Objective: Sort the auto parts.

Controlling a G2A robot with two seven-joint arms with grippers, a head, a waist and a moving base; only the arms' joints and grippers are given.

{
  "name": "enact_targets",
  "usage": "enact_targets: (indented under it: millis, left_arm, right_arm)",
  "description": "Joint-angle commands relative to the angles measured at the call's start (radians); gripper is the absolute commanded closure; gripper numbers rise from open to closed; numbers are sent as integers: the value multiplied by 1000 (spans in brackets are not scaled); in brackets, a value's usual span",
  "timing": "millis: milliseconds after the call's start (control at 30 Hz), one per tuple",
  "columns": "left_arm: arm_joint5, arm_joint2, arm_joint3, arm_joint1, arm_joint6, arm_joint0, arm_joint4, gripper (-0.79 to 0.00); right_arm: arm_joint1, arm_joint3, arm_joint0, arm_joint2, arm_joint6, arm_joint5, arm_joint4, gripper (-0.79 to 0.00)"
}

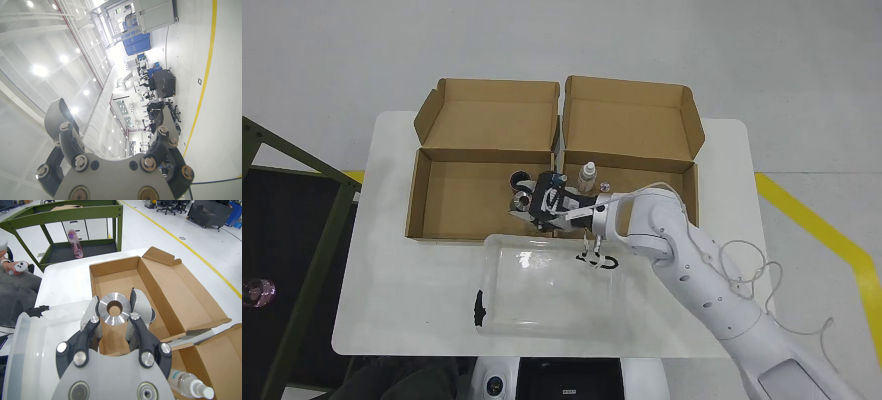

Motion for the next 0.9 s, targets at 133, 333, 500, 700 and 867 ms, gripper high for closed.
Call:
enact_targets:
  millis: [133,333,500,700,867]
  left_arm:
    - [0,0,0,0,0,0,0,-785]
    - [0,0,0,0,0,0,0,-785]
    - [0,0,0,0,0,0,0,-785]
    - [0,0,0,0,0,0,0,-785]
    - [0,0,0,0,0,0,0,-785]
  right_arm:
    - [-21,68,68,-50,38,16,-4,0]
    - [-47,139,127,-107,52,25,-15,0]
    - [-71,200,167,-158,60,26,-31,0]
    - [-95,268,205,-203,58,19,-58,0]
    - [-117,320,230,-242,50,11,-82,0]
